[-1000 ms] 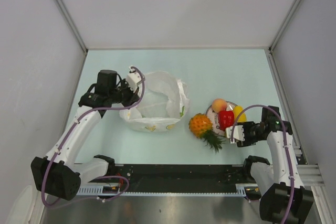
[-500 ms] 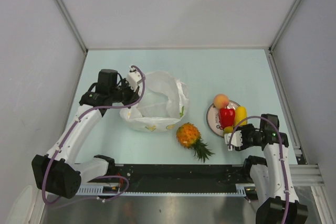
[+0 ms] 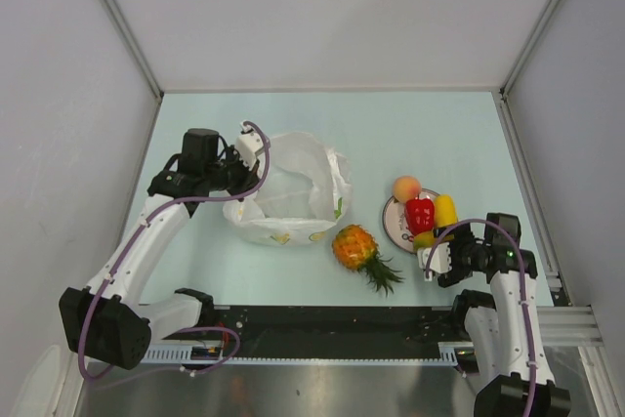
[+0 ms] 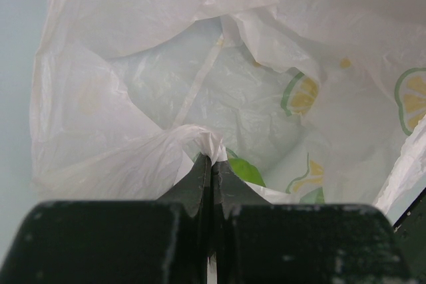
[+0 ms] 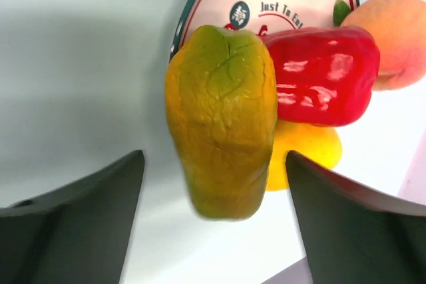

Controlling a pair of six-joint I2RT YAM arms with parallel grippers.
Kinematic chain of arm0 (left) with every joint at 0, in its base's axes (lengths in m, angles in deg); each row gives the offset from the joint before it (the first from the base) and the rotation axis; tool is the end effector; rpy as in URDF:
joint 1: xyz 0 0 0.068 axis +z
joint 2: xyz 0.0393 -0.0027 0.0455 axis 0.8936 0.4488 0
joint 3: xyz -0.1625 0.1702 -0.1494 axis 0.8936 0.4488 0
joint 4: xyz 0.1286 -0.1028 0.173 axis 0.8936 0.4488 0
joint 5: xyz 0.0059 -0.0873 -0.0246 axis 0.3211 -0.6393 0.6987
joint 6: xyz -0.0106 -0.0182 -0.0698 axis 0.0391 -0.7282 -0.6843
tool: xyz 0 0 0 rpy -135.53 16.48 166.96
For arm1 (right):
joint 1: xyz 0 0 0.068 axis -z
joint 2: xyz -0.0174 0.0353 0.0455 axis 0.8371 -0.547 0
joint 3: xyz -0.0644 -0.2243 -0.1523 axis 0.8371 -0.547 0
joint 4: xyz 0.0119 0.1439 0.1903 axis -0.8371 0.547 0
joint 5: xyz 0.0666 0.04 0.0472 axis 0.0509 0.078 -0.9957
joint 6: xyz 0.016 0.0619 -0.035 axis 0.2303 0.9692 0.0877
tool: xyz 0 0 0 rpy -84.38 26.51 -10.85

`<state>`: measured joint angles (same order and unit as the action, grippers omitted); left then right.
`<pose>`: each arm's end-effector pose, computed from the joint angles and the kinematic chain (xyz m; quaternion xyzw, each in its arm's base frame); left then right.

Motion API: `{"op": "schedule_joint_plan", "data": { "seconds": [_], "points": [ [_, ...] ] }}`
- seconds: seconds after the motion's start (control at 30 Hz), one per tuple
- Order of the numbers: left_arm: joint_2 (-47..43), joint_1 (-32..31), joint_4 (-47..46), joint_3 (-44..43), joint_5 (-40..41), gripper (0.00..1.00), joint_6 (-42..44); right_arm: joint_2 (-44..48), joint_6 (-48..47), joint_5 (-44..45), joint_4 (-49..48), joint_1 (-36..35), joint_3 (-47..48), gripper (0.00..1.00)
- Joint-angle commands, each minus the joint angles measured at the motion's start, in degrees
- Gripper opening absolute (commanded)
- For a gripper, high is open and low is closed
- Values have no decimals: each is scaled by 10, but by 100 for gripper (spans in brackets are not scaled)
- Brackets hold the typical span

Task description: Take the fake fruits out of the plastic bag

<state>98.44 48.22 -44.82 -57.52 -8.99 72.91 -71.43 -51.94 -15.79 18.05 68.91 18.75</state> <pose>0.2126 -0.0849 0.3052 0.3731 0.8126 -0.1791 0.4104 0.0898 0.0168 0.1786 -0.7614 0.5388 -0.0443 0.3577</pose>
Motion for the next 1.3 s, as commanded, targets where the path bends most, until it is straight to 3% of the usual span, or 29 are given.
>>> {"op": "schedule_joint_plan", "data": {
  "seconds": [0.0, 0.13, 0.3, 0.43, 0.47, 0.5, 0.53, 0.6, 0.63, 0.67, 0.7, 0.77, 0.83, 0.9, 0.97, 1.03, 1.27],
  "points": [
    [-17, -3, -14, -5, -16, 0, -6, 15, -140, -18, 21, 1, 4, 100],
    [-16, -3, -18, -1, -20, 0, -10, 22, -108, -43, 44, 4, 46, 100],
    [-10, -3, -22, -3, -27, 0, -17, 7, -82, -165, 141, 2, 162, 99],
    [-11, -4, -18, -14, -40, 0, -28, 20, 34, -250, 158, -23, 197, 98],
    [-13, -5, -17, -21, -24, 5, -31, 28, 64, -253, 148, -34, 198, 98],
    [-17, -6, -16, -48, -10, 31, -32, 44, 106, -248, 132, -46, 197, 97],
    [-17, -4, -14, -67, 8, 43, -31, 50, 169, -239, 108, -68, 196, 97],
    [-15, -3, 4, -147, 20, 67, -24, 57, 428, -180, -34, -92, 189, 96],
    [-10, -5, 26, -178, 7, 73, -5, 51, 535, -139, -105, -119, 178, 97],
    [-7, -10, 32, -210, -5, 77, -5, 38, 710, -30, -222, -136, 178, 97],
    [-3, -18, 39, -274, -19, 81, -8, 17, 762, 25, -258, -147, 182, 99],
    [23, -69, 67, -338, -11, 84, -8, -62, 845, 111, -292, -150, 220, 100],
    [36, -137, 80, -393, 27, 86, 12, -126, 910, 142, -310, -132, 245, 100],
    [59, -193, 99, -419, 65, 89, 40, -154, 1003, 149, -331, -81, 274, 100],
    [105, -297, 175, -444, 100, 89, 101, -182, 1043, 144, -338, -46, 291, 100],
    [125, -384, 206, -440, 144, 91, 127, -189, 1068, 148, -342, -36, 293, 100],
    [196, -563, 164, -370, 114, 85, 111, -198, 1129, 227, -390, 9, 293, 100]
  ]
}}
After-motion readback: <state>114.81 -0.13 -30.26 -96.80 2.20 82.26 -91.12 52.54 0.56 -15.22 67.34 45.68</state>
